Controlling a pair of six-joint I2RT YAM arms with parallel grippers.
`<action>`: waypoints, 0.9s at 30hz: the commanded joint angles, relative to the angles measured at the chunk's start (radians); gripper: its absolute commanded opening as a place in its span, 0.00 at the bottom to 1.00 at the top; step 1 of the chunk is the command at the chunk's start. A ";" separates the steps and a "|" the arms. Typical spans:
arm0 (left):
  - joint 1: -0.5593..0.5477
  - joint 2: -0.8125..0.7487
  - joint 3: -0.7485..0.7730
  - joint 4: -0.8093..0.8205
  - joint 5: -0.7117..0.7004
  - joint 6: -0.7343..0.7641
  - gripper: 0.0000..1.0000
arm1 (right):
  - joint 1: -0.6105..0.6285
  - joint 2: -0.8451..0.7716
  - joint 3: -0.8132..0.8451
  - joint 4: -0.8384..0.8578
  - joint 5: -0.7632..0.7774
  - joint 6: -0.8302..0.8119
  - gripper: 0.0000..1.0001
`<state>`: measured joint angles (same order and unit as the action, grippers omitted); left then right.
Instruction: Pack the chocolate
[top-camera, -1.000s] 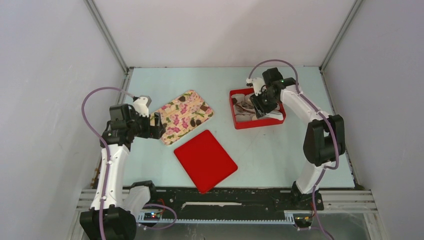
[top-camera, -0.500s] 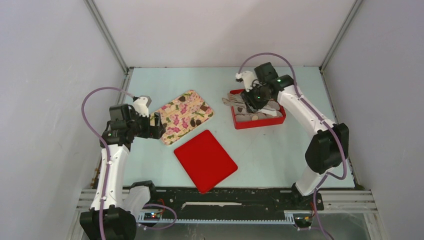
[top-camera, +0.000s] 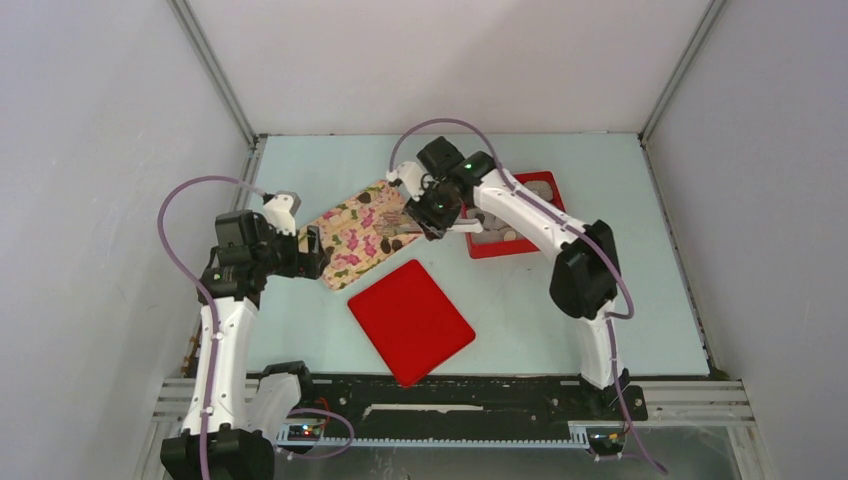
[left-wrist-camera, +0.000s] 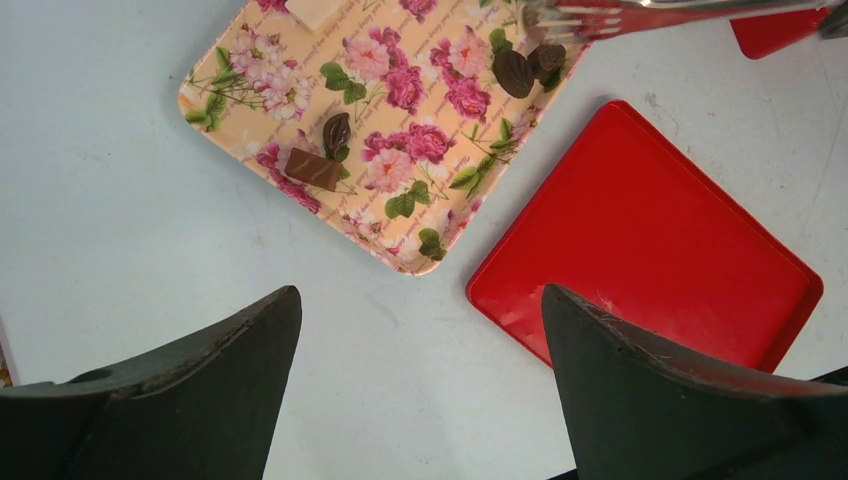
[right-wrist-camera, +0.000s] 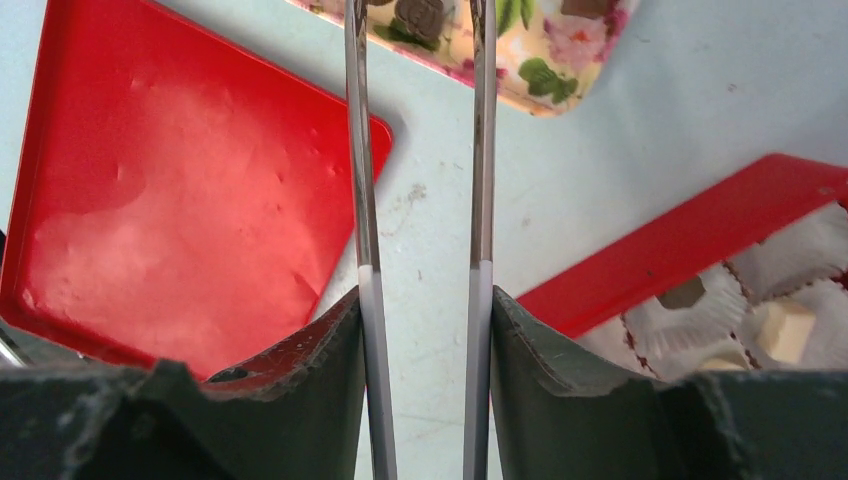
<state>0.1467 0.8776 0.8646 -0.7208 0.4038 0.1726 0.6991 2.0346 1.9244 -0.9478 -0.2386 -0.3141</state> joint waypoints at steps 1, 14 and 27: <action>0.007 -0.019 0.025 -0.002 0.003 -0.008 0.94 | 0.043 0.076 0.120 -0.046 0.037 0.033 0.46; 0.007 -0.023 0.022 0.001 0.009 -0.008 0.94 | 0.093 0.139 0.135 -0.098 0.069 0.052 0.45; 0.006 -0.031 0.012 0.007 0.009 -0.003 0.94 | 0.113 0.161 0.138 -0.122 0.130 0.039 0.42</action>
<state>0.1467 0.8692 0.8646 -0.7212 0.4038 0.1730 0.8009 2.1807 2.0258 -1.0489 -0.1482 -0.2695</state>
